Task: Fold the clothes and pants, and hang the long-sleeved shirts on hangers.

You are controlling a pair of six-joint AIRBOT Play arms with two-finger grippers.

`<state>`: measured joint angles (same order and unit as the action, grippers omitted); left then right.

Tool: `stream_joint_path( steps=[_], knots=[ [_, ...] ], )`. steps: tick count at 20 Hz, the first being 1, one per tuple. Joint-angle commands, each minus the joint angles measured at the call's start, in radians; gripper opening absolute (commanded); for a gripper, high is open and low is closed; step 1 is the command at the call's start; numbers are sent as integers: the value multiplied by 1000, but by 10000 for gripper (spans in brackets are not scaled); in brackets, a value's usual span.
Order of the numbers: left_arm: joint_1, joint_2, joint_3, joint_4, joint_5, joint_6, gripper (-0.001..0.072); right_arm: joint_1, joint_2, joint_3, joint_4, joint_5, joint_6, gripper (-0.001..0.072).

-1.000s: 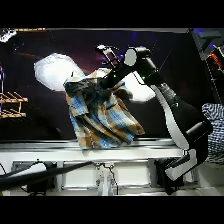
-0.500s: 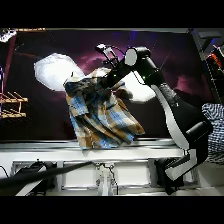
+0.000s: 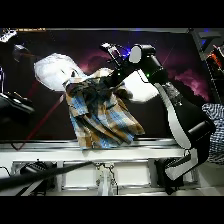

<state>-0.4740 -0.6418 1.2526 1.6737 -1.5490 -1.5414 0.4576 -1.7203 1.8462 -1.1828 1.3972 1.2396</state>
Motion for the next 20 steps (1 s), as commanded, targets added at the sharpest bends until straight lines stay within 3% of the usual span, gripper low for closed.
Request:
stream_joint_path(
  steps=[1,5,8,12,16,18,20],
  knots=[
    [-117,33,-110,-24,5,63,15,-2,8,1,1,92,4,31],
    [-130,33,-221,-4,263,73,14,-2,21,1,2,151,8,33],
    [-130,15,-238,45,418,133,15,-2,31,1,14,156,9,33],
    [-130,-24,-238,2,454,189,13,-2,32,1,20,153,9,33],
    [-118,-42,-238,-140,454,296,12,-3,32,1,0,146,8,33],
    [-78,-61,-240,-206,448,317,12,-3,32,1,-8,145,7,33],
    [-17,-82,-240,-324,446,394,12,-3,32,1,-32,133,7,33]
  ],
)
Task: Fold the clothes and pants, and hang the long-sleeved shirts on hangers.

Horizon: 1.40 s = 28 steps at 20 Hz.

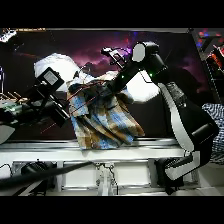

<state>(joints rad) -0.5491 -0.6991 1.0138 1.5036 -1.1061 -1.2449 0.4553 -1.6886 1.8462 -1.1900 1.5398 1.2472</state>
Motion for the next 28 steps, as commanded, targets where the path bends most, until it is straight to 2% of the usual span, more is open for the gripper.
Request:
stream_joint_path(
  steps=[1,5,7,8,11,13,16,18,21,24,28],
  knots=[
    [94,-41,-1,-209,11,149,12,0,1,1,-22,-8,0,33],
    [286,-173,-1,-467,34,369,12,0,19,1,-18,26,1,33],
    [356,-252,0,-654,76,522,12,0,42,1,-18,39,0,33],
    [375,-293,6,-735,78,597,12,0,54,1,-17,43,1,33],
    [404,-436,40,-919,75,705,12,0,107,1,-9,48,1,33],
    [407,-523,63,-1082,62,823,12,0,142,1,3,61,1,32],
    [433,-666,102,-1379,-23,988,11,0,176,1,8,82,23,32],
    [456,-782,138,-1527,-127,1040,11,1,191,1,8,86,36,32],
    [462,-980,218,-1670,-303,1044,11,1,197,1,14,86,54,32],
    [462,-1167,281,-1901,-494,1044,11,1,197,1,15,97,72,32],
    [461,-1306,286,-2209,-538,1049,11,0,197,1,15,107,72,32]
  ],
)
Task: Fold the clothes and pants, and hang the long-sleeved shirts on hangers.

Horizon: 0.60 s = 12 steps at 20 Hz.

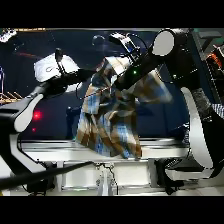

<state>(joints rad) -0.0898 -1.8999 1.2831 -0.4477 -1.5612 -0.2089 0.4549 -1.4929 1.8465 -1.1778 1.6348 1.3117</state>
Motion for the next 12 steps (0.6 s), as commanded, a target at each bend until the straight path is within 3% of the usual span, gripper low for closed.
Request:
stream_joint_path(
  steps=[1,4,7,12],
  knots=[
    [2,-120,16,-287,-83,24,11,1,1,0,3,-1,8,32],
    [1,-127,16,-248,-106,45,11,1,1,0,3,-79,10,32],
    [-3,-128,16,-211,-213,52,11,1,1,0,18,-151,39,32],
    [-43,-126,16,-206,-291,29,11,1,3,0,235,-74,42,34]
  ],
)
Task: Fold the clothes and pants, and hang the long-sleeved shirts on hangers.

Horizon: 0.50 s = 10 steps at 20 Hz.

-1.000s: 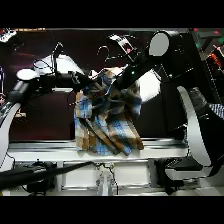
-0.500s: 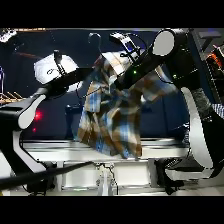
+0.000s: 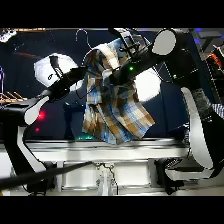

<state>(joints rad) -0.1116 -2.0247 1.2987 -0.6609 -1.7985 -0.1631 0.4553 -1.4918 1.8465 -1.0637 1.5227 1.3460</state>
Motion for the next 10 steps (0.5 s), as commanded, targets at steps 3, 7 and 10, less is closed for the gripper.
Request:
stream_joint_path(
  steps=[3,7,10],
  knots=[
    [-63,16,1,38,-54,-19,11,0,19,0,146,119,27,34],
    [-100,35,1,40,-54,-13,11,0,91,1,143,127,53,314],
    [-100,47,1,41,-54,-32,11,0,202,40,138,115,74,398]
  ],
)
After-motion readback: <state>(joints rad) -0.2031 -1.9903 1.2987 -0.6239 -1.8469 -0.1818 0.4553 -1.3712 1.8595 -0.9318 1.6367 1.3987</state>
